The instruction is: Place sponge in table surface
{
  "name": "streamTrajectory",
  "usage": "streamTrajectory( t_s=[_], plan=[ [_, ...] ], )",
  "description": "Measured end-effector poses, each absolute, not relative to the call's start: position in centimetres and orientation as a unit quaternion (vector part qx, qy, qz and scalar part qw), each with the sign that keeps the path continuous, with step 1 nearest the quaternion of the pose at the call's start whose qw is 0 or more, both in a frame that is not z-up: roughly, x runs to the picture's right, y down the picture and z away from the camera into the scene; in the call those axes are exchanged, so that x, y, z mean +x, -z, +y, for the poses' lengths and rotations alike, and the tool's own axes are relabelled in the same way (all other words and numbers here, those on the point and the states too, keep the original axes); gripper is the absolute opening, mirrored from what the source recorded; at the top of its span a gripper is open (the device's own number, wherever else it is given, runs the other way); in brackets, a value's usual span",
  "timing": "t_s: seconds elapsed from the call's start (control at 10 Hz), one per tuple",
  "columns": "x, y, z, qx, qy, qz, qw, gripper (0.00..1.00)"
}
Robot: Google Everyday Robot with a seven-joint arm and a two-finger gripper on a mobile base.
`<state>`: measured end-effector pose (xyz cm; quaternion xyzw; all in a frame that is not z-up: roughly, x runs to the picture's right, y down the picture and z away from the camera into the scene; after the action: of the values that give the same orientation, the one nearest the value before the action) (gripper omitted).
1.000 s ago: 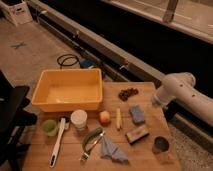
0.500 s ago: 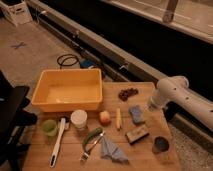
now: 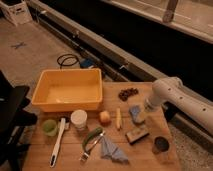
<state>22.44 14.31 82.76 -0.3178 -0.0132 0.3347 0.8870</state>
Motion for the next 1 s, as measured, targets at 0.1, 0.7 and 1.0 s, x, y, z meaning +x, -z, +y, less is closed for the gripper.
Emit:
streamTrajectory(
  t_s=[0.1,0.7,1.0],
  plan=[
    [22.2,-83.0,14.8,-0.330,-0.335,-0.021,0.882,0.76],
    [20.4,-86.0,17.6,-0.360,-0.331,-0.038,0.871,0.76],
    [20.0,-87.2,17.7,-0.350,-0.336,-0.036,0.874,0.76]
  ],
)
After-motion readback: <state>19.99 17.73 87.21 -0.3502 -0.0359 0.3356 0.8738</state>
